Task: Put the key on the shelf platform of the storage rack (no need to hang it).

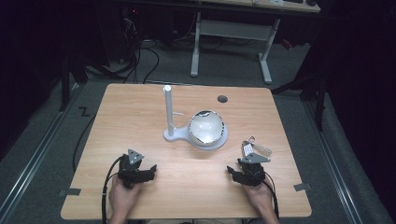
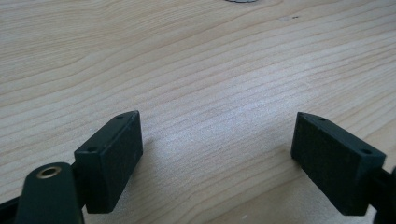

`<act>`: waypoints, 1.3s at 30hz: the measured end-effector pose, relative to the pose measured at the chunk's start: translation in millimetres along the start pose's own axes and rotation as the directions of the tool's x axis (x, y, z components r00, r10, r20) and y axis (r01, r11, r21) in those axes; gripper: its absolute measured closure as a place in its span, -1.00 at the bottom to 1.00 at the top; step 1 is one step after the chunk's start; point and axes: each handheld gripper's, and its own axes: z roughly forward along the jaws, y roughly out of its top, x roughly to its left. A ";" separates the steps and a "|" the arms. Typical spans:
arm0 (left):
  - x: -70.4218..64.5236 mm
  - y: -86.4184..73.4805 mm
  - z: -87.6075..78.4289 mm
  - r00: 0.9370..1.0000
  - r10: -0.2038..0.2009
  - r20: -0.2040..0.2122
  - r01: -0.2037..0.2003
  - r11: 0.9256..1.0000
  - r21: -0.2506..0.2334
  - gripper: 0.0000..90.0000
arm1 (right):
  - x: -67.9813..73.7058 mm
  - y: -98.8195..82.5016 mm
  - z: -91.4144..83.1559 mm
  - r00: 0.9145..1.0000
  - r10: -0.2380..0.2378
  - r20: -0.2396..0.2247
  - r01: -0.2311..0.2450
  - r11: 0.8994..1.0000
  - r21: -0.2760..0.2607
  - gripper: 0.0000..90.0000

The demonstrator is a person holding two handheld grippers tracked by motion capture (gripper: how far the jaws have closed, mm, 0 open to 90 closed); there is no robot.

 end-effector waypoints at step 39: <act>0.3 0.2 -0.5 1.000 0.002 0.001 -0.002 1.000 0.004 -0.62 | -21.2 -3.9 -42.8 0.994 0.106 0.041 -0.102 0.991 -0.091 0.09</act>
